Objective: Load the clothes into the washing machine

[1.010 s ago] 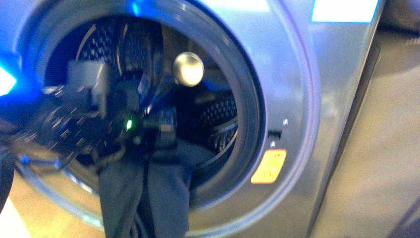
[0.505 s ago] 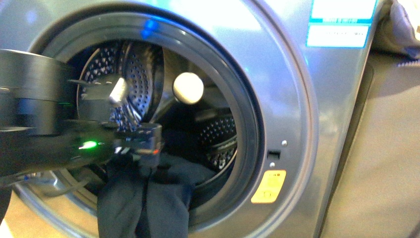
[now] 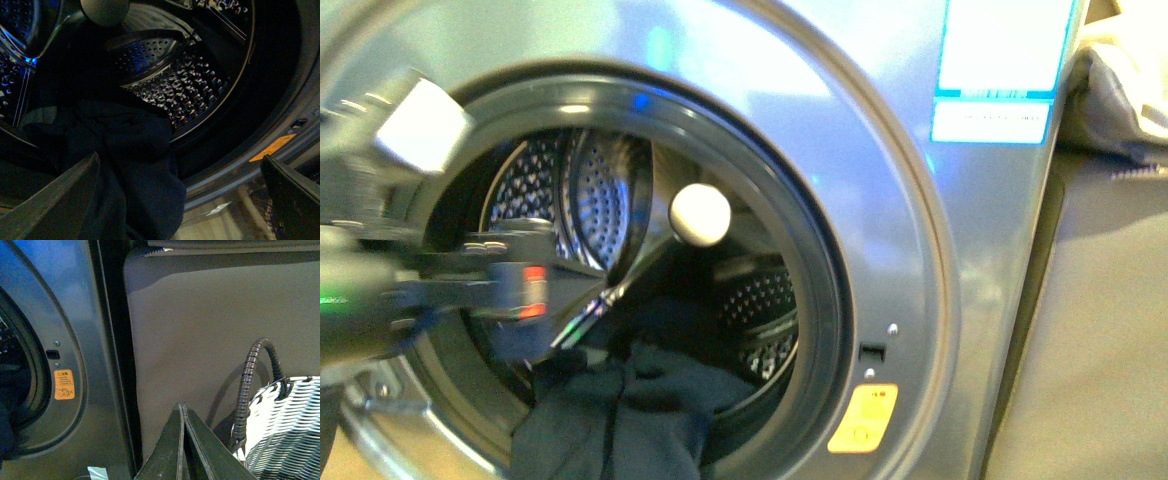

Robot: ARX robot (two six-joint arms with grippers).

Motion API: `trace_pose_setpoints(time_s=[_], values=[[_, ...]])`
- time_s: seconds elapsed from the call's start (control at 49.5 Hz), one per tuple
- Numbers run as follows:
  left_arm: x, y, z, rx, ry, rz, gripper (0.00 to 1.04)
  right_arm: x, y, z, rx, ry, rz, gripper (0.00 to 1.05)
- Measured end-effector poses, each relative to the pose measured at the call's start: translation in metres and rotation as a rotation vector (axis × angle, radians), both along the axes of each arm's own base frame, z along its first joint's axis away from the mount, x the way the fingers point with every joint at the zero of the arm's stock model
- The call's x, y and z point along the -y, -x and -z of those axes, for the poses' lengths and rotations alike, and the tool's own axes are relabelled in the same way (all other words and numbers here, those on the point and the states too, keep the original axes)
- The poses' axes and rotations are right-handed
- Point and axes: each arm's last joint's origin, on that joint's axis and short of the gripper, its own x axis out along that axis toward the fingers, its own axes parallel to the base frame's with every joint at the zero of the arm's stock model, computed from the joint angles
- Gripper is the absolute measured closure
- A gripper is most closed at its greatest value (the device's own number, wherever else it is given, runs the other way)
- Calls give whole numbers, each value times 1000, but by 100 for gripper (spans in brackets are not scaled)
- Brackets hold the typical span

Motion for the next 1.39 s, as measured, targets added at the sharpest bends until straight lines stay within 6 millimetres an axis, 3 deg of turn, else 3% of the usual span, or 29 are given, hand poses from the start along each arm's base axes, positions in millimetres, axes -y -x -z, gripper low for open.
trace_pose_setpoints(time_s=[0.303, 0.465, 0.626, 0.808, 1.394], values=[[-14, 49, -6, 42, 18, -25, 8, 0, 0, 0, 0, 0, 0, 102], [-22, 80, 8, 123, -31, -363, 35, 0, 0, 0, 0, 0, 0, 102], [-28, 98, 20, 151, -29, -387, 60, 0, 0, 0, 0, 0, 0, 102], [-41, 112, 39, 147, -36, -378, 102, 0, 0, 0, 0, 0, 0, 102], [-43, 135, 63, 163, -34, -387, 101, 0, 0, 0, 0, 0, 0, 102]])
